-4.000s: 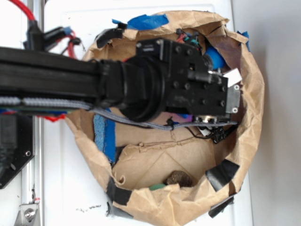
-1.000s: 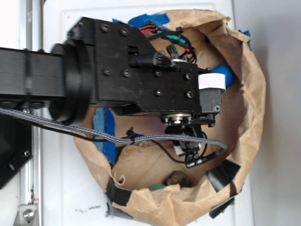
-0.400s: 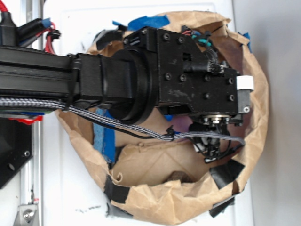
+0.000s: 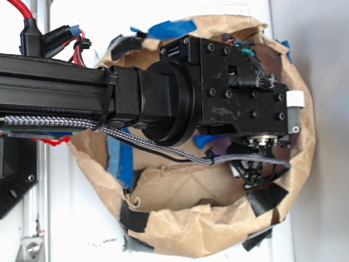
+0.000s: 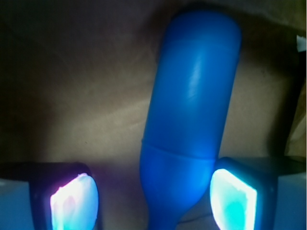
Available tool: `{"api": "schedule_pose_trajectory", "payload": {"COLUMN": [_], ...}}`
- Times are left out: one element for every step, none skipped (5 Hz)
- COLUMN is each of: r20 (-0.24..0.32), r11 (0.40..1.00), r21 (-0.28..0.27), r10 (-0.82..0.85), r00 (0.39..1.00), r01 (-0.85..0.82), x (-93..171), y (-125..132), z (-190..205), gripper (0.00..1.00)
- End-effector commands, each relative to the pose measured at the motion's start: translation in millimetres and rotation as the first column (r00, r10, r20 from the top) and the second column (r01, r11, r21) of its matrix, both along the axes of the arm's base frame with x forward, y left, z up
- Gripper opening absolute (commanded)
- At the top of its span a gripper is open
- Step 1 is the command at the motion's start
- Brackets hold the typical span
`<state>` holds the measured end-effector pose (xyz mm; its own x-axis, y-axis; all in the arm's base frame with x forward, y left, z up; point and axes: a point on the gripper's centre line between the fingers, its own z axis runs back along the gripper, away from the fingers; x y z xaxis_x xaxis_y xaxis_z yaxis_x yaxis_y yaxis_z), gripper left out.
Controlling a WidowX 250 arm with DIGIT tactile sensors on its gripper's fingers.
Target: Grab the blue bottle.
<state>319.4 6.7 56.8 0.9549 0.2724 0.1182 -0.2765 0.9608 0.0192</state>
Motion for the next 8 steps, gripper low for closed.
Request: {"api": "schedule_pose_trajectory", "payload": {"r20": [0.077,0.066,0.072,0.076,0.075,0.078,0.055,0.009], "r11": [0.997,0.996,0.993,0.991,0.991,0.994,0.999,0.998], "r21": [0.016,0.02,0.008,0.013,0.017,0.024,0.012,-0.01], "r10": [0.077,0.088,0.121,0.135,0.129,0.109,0.041,-0.064], "r00": [0.994,0.994,0.99,0.988,0.989,0.991,0.998,0.998], "r01": [-0.079,-0.089,-0.121,-0.137,-0.131,-0.111,-0.042,0.064], "x": [13,13,15,16,15,11,0,-22], "y": [8,5,1,1,2,1,-5,-9], "z": [6,-1,-5,-8,-10,-9,10,31], "gripper": [1.0,1.0,1.0,0.0,0.0,0.0,0.0,0.0]}}
